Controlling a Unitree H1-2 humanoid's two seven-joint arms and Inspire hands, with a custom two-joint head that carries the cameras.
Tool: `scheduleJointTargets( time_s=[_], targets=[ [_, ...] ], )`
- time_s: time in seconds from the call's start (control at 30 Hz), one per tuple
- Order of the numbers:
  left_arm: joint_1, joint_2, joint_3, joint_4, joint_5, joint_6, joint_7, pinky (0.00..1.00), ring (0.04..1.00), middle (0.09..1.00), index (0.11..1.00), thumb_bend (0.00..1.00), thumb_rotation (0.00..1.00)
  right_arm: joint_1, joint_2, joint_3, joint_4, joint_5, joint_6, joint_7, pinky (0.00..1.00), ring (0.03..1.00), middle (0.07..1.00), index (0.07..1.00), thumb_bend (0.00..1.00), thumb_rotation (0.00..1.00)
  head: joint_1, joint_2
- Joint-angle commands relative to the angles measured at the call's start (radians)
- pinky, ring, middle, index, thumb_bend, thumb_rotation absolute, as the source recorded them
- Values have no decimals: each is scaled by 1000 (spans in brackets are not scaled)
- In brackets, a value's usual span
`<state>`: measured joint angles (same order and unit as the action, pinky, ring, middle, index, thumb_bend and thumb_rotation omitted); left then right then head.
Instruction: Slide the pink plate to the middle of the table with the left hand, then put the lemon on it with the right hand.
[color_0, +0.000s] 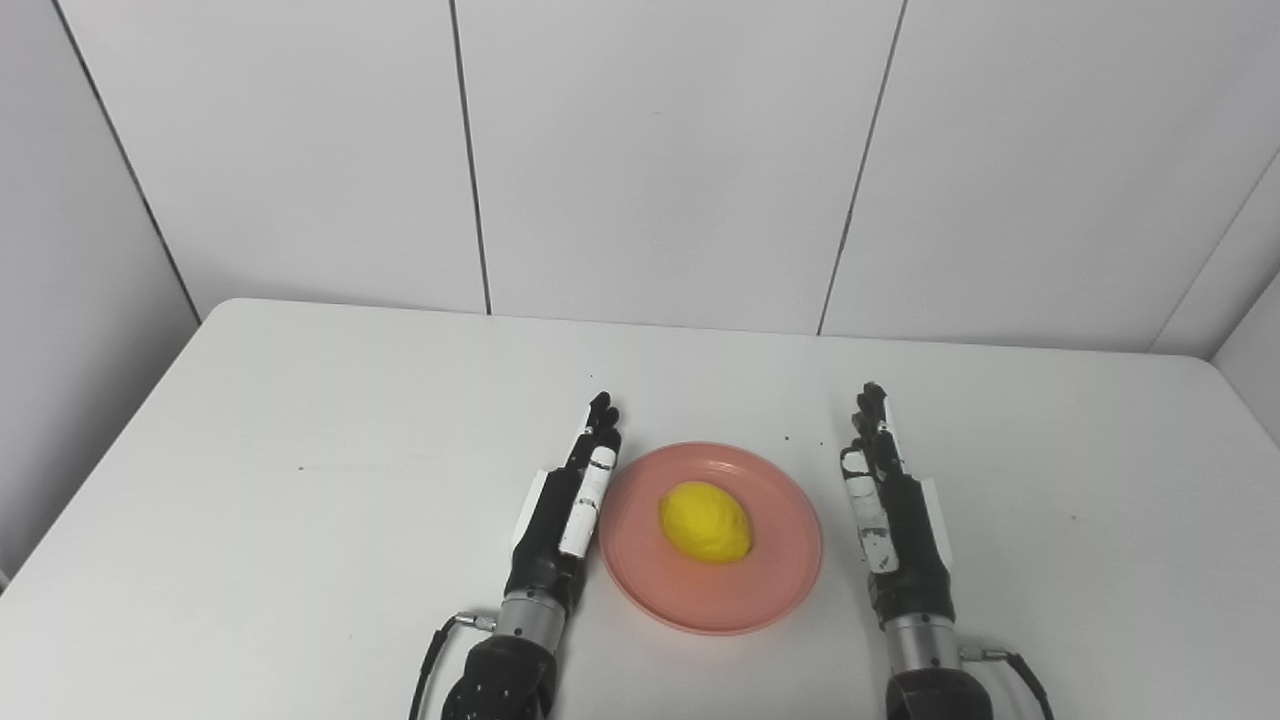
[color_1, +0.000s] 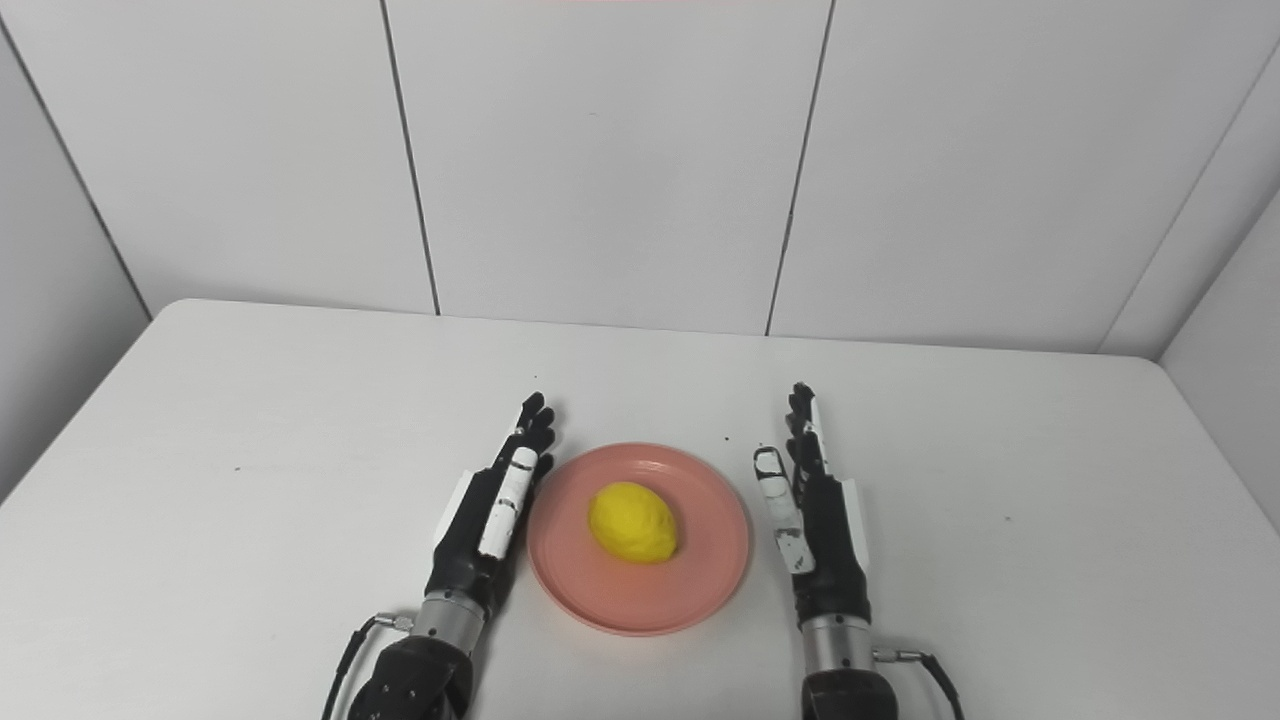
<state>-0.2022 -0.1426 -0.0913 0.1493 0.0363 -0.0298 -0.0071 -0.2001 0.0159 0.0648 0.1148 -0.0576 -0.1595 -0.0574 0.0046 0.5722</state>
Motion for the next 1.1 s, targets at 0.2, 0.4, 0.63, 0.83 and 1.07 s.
scheduleJointTargets(
  time_s=[0.2,0.4,0.63,0.83,1.07],
  targets=[
    [-20,-9,18,21,-28,-25,9,1000,1000,1000,1000,388,1000,-25,17,-10,-46,81,85,51,1000,1000,1000,1000,600,1000,-4,-2],
    [-20,-15,26,17,-20,-21,23,1000,1000,1000,1000,367,1000,-21,21,-11,-57,104,127,62,1000,1000,1000,1000,595,1000,-5,-2],
    [-18,-13,21,19,9,-41,47,1000,1000,1000,1000,382,1000,-17,28,-14,-49,129,126,60,1000,1000,1000,1000,526,1000,-3,-2],
    [-16,-12,17,16,26,-41,59,1000,1000,1000,1000,372,1000,-16,33,-21,-47,131,115,55,1000,1000,1000,1000,497,1000,-2,-2],
    [-15,-16,20,17,19,-37,63,1000,1000,1000,1000,369,1000,-16,39,-34,-50,119,109,41,1000,1000,1000,1000,428,1000,-2,-1]
  ],
)
